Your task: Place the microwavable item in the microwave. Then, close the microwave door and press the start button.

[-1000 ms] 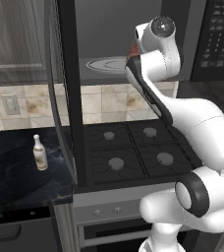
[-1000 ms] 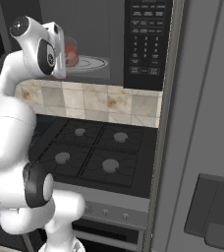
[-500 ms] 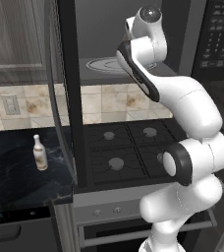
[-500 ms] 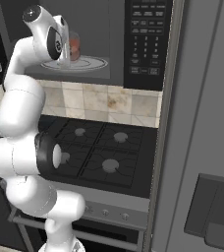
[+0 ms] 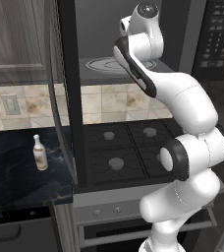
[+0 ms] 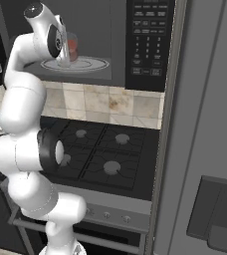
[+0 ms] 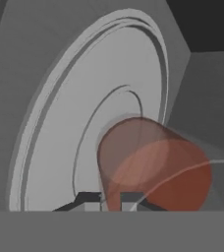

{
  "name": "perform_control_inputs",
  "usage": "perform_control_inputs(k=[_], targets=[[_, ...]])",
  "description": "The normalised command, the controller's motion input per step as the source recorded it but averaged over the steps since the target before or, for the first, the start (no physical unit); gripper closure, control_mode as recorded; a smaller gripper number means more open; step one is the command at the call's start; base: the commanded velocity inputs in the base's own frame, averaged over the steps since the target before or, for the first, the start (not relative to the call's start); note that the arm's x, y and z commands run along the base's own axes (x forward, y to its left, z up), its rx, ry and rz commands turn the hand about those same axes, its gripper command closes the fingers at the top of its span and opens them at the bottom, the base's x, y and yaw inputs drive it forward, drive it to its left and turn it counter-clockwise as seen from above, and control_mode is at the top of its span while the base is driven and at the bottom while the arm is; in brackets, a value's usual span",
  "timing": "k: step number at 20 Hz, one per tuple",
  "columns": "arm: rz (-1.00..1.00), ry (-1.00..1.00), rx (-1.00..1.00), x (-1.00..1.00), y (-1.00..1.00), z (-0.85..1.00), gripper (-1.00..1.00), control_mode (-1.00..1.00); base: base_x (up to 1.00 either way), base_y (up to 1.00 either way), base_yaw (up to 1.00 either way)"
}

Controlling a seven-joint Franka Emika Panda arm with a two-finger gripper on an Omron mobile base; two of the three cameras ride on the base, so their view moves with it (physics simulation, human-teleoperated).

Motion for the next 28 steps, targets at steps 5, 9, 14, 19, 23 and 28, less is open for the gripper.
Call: perform_control_inputs(k=[5, 9, 14, 19, 23, 28], targets=[[0.04, -0.04, 0.0, -0.36, -0.1, 0.0, 1.0, -1.0, 0.0, 0.0, 0.0], [0.02, -0.02, 0.0, -0.43, -0.13, 0.0, 1.0, -1.0, 0.0, 0.0, 0.0], [0.02, -0.01, 0.0, -0.21, -0.04, 0.0, 1.0, -1.0, 0.0, 0.0, 0.0], [0.02, 0.0, 0.0, 0.15, 0.0, 0.0, 1.0, -1.0, 0.0, 0.0, 0.0], [0.02, 0.0, 0.0, 0.44, 0.0, 0.0, 1.0, -1.0, 0.0, 0.0, 0.0], [0.01, 0.0, 0.0, 0.47, 0.0, 0.0, -1.0, -1.0, 0.0, 0.0, 0.0]])
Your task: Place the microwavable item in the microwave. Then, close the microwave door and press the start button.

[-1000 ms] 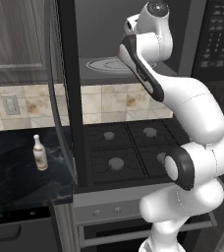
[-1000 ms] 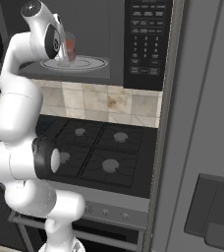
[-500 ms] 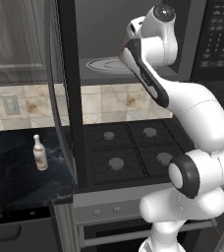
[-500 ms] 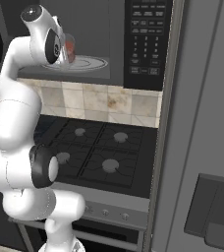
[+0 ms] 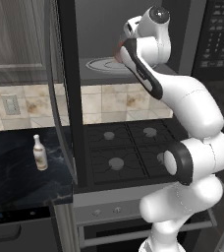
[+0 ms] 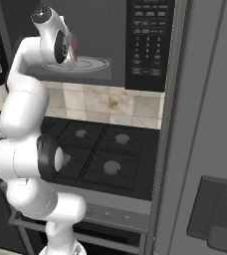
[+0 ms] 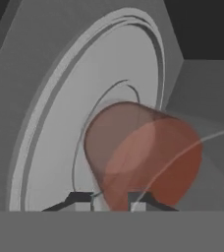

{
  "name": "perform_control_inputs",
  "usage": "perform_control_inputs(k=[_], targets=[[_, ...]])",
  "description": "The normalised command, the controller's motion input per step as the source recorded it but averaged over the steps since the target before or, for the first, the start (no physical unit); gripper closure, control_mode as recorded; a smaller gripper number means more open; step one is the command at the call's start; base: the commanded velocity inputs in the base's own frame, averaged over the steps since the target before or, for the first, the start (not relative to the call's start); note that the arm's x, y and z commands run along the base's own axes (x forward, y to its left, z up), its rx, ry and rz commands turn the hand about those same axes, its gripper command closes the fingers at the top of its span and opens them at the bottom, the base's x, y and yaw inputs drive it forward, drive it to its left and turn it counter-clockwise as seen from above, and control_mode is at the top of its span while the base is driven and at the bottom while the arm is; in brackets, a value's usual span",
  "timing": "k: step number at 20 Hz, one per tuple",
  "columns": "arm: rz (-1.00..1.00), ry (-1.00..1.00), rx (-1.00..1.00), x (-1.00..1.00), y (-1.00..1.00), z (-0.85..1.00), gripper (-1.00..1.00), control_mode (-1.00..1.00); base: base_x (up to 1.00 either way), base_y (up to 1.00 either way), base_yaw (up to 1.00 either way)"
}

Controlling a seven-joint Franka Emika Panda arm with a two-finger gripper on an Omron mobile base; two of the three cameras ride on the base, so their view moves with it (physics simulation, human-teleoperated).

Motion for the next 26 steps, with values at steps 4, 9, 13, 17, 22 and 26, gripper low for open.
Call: perform_control_inputs(k=[4, 9, 13, 17, 22, 26], targets=[[0.0, 0.0, 0.0, 0.36, 0.0, 0.08, -1.0, -1.0, 0.0, 0.0, 0.0], [0.0, 0.0, 0.0, 0.21, 0.0, 0.16, -1.0, -1.0, 0.0, 0.0, 0.0], [0.0, -0.07, 0.0, 0.06, 0.0, 0.25, -1.0, -1.0, 0.0, 0.0, 0.0], [0.0, -0.21, -0.01, -0.15, 0.0, 0.25, -1.0, -1.0, 0.0, 0.0, 0.0], [0.0, -0.29, 0.0, -0.88, 0.0, -0.49, -1.0, -1.0, 0.0, 0.0, 0.0], [0.0, -0.24, 0.0, -1.0, 0.0, -1.0, -1.0, -1.0, 0.0, 0.0, 0.0]])
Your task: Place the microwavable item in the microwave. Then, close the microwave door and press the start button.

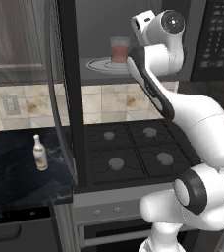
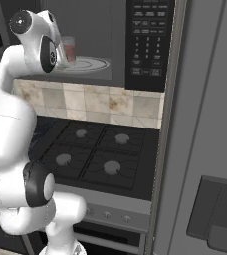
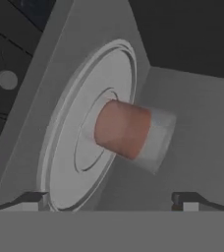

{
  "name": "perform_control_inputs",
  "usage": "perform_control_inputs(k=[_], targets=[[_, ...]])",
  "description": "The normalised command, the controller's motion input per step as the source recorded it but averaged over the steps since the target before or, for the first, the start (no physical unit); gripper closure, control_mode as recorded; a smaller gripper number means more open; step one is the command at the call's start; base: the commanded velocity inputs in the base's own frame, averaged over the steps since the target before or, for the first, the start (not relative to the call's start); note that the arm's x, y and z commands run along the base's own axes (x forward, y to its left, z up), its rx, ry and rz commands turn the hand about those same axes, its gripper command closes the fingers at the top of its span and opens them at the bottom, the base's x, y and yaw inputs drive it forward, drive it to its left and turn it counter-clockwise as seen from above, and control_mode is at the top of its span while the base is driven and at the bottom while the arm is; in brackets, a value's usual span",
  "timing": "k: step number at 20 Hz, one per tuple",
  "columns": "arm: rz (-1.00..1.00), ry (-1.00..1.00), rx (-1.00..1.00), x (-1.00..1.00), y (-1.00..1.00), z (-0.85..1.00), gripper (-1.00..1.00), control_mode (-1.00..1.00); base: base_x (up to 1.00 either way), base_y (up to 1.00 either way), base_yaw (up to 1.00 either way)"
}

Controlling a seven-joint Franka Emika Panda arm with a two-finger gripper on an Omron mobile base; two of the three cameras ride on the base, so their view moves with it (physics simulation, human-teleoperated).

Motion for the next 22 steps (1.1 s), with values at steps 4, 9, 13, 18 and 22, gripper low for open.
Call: perform_control_inputs(k=[4, 9, 13, 18, 22], targets=[[0.0, -0.17, 0.0, -0.96, 0.0, -1.0, -1.0, -1.0, 0.0, 0.0, 0.0], [0.0, -0.09, 0.0, -0.63, 0.0, -0.69, -1.0, -1.0, 0.0, 0.0, 0.0], [0.0, 0.0, 0.0, -0.4, 0.0, -0.29, -1.0, -1.0, 0.0, 0.0, 0.0], [0.0, 0.06, -0.07, -0.06, 0.01, -0.29, -1.0, -1.0, 0.0, 0.0, 0.0], [0.0, 0.08, -0.16, 0.02, 0.0, -0.48, -1.0, -1.0, 0.0, 0.0, 0.0]])
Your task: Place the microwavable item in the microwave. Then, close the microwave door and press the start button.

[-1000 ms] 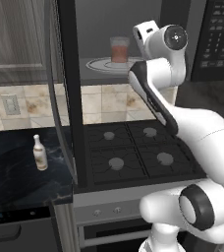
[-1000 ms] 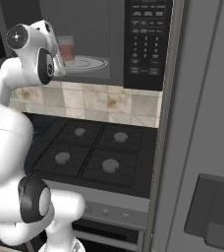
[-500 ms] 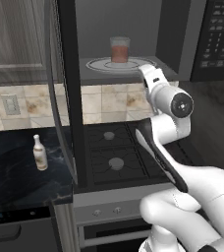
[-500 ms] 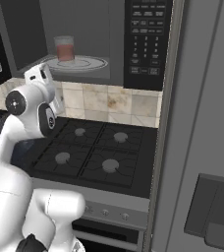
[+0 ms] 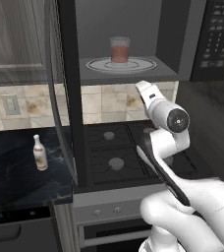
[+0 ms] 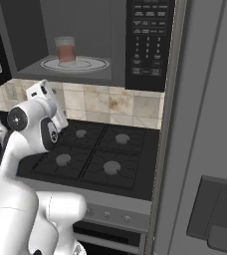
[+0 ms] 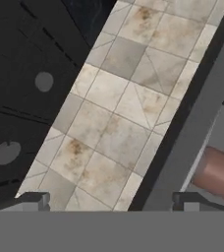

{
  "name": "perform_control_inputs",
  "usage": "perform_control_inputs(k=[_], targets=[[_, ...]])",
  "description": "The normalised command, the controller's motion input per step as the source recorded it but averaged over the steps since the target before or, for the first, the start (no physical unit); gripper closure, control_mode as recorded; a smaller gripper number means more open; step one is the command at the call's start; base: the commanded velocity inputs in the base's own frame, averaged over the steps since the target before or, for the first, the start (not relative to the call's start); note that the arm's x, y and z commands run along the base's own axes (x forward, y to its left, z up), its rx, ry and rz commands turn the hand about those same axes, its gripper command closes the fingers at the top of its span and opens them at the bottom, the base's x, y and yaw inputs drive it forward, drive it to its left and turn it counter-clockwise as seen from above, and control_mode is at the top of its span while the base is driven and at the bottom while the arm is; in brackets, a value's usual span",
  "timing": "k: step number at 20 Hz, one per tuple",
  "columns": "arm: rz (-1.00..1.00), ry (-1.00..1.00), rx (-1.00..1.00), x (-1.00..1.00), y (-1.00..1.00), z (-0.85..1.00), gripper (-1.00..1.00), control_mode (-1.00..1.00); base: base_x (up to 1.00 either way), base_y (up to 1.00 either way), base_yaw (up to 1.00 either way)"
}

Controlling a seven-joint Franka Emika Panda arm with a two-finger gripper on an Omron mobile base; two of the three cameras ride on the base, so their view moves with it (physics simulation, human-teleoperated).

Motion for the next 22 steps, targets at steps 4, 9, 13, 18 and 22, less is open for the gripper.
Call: perform_control_inputs(k=[4, 9, 13, 18, 22], targets=[[-0.04, 0.03, -0.3, -0.02, 0.12, -0.78, -1.0, -1.0, 0.0, 0.0, 0.0], [-0.05, -0.01, -0.33, -0.07, 0.26, -0.83, -1.0, -1.0, 0.0, 0.0, 0.0], [-0.06, -0.21, -0.29, -0.24, 0.25, -0.33, -1.0, -1.0, 0.0, 0.0, 0.0], [-0.09, -0.36, -0.24, -0.53, 0.08, 0.23, -1.0, -1.0, 0.0, 0.0, 0.0], [-0.09, -0.4, -0.25, -0.54, 0.28, 0.54, -1.0, -1.0, 0.0, 0.0, 0.0]])
